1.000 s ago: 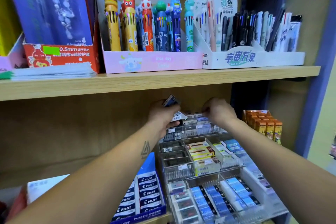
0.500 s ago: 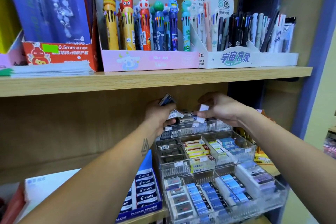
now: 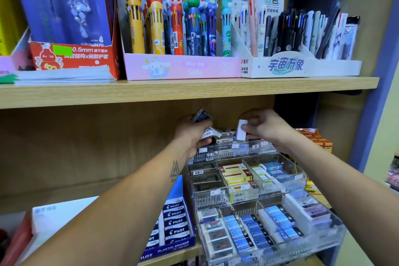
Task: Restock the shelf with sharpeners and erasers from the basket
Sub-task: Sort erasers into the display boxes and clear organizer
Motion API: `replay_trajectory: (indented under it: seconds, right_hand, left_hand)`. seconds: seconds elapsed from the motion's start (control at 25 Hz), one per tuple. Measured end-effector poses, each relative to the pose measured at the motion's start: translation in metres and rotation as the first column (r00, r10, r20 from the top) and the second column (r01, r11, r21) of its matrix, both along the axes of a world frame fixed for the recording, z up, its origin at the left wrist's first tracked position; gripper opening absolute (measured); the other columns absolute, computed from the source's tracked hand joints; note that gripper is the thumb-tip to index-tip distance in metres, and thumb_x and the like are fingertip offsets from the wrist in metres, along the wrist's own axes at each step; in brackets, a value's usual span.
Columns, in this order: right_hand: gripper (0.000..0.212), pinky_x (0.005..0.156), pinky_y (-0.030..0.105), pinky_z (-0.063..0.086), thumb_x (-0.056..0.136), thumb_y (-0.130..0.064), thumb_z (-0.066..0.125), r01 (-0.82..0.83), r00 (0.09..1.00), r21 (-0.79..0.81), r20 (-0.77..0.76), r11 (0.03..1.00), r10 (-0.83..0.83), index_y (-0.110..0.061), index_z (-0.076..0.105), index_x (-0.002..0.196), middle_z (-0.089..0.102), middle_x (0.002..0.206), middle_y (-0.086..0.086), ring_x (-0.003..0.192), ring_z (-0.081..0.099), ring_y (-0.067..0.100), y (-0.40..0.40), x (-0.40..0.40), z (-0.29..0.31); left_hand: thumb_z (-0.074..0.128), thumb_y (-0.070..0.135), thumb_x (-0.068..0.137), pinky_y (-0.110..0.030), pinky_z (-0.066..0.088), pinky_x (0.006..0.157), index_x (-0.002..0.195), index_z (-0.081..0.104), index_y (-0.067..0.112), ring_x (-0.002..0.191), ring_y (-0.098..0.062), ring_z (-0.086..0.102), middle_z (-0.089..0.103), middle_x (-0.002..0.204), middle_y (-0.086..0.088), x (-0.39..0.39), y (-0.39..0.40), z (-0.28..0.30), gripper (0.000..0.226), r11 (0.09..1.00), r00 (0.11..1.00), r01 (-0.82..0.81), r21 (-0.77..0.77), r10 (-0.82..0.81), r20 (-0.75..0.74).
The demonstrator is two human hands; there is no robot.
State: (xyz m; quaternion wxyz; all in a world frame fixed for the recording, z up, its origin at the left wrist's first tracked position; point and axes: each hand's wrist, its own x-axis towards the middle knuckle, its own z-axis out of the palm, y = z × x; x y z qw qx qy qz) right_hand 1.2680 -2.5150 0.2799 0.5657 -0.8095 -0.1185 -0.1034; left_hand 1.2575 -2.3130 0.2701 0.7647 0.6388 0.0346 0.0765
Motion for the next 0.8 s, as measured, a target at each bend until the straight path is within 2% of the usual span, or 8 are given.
replay_trajectory:
  seconds: [0.12, 0.2, 0.28, 0.36, 0.44, 0.52, 0.64, 0.8]
  right_hand:
    - [0.021, 0.081, 0.036, 0.06, 0.084, -0.002, 0.074, -0.039, 0.999, 0.045, -0.031, 0.998, 0.04, -0.006, 0.067, 0.103, 0.072, 0.089, 0.012, 0.085, 0.07, 0.027, 0.0, -0.005, -0.003]
    - [0.017, 0.08, 0.042, 0.058, 0.085, -0.001, 0.072, -0.114, 0.993, 0.104, -0.031, 0.988, 0.117, -0.007, 0.066, 0.099, 0.074, 0.087, 0.012, 0.083, 0.07, 0.027, 0.001, -0.015, -0.005]
    - [0.017, 0.073, 0.037, 0.059, 0.087, 0.002, 0.069, -0.19, 0.981, 0.141, 0.003, 0.972, 0.191, -0.004, 0.061, 0.101, 0.074, 0.087, 0.015, 0.08, 0.069, 0.025, -0.001, -0.028, -0.007]
    - [0.02, 0.077, 0.038, 0.059, 0.086, 0.005, 0.068, -0.233, 0.972, 0.148, 0.049, 0.961, 0.228, -0.001, 0.057, 0.101, 0.074, 0.098, 0.019, 0.086, 0.07, 0.024, -0.007, -0.047, -0.011]
    - [0.021, 0.082, 0.036, 0.06, 0.08, 0.01, 0.071, -0.22, 0.969, 0.134, 0.143, 0.966, 0.201, 0.003, 0.059, 0.095, 0.074, 0.104, 0.015, 0.093, 0.072, 0.022, -0.012, -0.065, -0.018]
    - [0.022, 0.086, 0.031, 0.058, 0.074, 0.014, 0.075, -0.148, 0.956, 0.09, 0.267, 0.985, 0.119, 0.004, 0.062, 0.089, 0.074, 0.107, 0.009, 0.099, 0.072, 0.019, -0.013, -0.082, -0.027]
    - [0.02, 0.095, 0.024, 0.053, 0.072, 0.013, 0.077, -0.114, 0.926, -0.004, 0.363, 0.993, 0.108, 0.003, 0.066, 0.087, 0.069, 0.118, 0.005, 0.109, 0.067, 0.01, -0.012, -0.099, -0.037]
    - [0.019, 0.096, 0.024, 0.052, 0.074, 0.011, 0.077, -0.188, 0.949, -0.074, 0.243, 0.979, 0.201, 0.003, 0.068, 0.088, 0.065, 0.125, 0.006, 0.11, 0.067, 0.009, -0.018, -0.11, -0.046]
  left_hand:
    - [0.073, 0.013, 0.087, -0.017, 0.048, 0.043, 0.088, 0.059, 0.021, 0.086, -0.024, 0.068, 0.068, 0.107, -0.011, 0.001, 0.0, -0.001, 0.016, 1.0, 1.0, -0.002, -0.004, 0.002, 0.015]
    - [0.074, 0.012, 0.086, -0.018, 0.049, 0.044, 0.089, 0.06, 0.021, 0.093, -0.026, 0.068, 0.069, 0.106, -0.012, -0.001, 0.001, 0.0, 0.016, 1.0, 0.999, -0.018, -0.02, 0.019, 0.04]
    - [0.074, 0.011, 0.085, -0.019, 0.049, 0.045, 0.092, 0.062, 0.019, 0.094, -0.027, 0.067, 0.07, 0.107, -0.016, -0.006, 0.003, 0.003, 0.016, 0.999, 0.996, -0.021, -0.041, 0.024, 0.08]
    - [0.074, 0.011, 0.084, -0.02, 0.048, 0.043, 0.098, 0.064, 0.015, 0.078, -0.024, 0.067, 0.072, 0.105, -0.019, -0.017, 0.002, 0.005, 0.018, 0.998, 0.994, 0.015, -0.065, -0.008, 0.106]
    - [0.074, 0.008, 0.084, -0.019, 0.044, 0.039, 0.098, 0.063, 0.01, 0.054, -0.017, 0.062, 0.073, 0.092, -0.018, -0.035, -0.005, 0.002, 0.018, 0.996, 0.996, 0.073, -0.059, -0.07, 0.06]
    - [0.072, 0.005, 0.084, -0.017, 0.042, 0.036, 0.096, 0.065, 0.008, 0.045, -0.014, 0.059, 0.072, 0.078, -0.015, -0.059, -0.016, -0.008, 0.014, 0.989, 0.989, 0.143, -0.038, -0.145, -0.043]
    - [0.071, 0.002, 0.084, -0.016, 0.042, 0.034, 0.096, 0.064, 0.004, 0.049, -0.019, 0.061, 0.071, 0.081, -0.021, -0.089, -0.028, -0.023, 0.014, 0.951, 0.939, 0.299, -0.081, -0.308, -0.15]
    - [0.069, 0.001, 0.084, -0.016, 0.038, 0.031, 0.097, 0.061, 0.002, 0.054, -0.023, 0.062, 0.069, 0.08, -0.022, -0.104, -0.031, -0.031, 0.016, 0.899, 0.897, 0.392, -0.197, -0.421, -0.137]
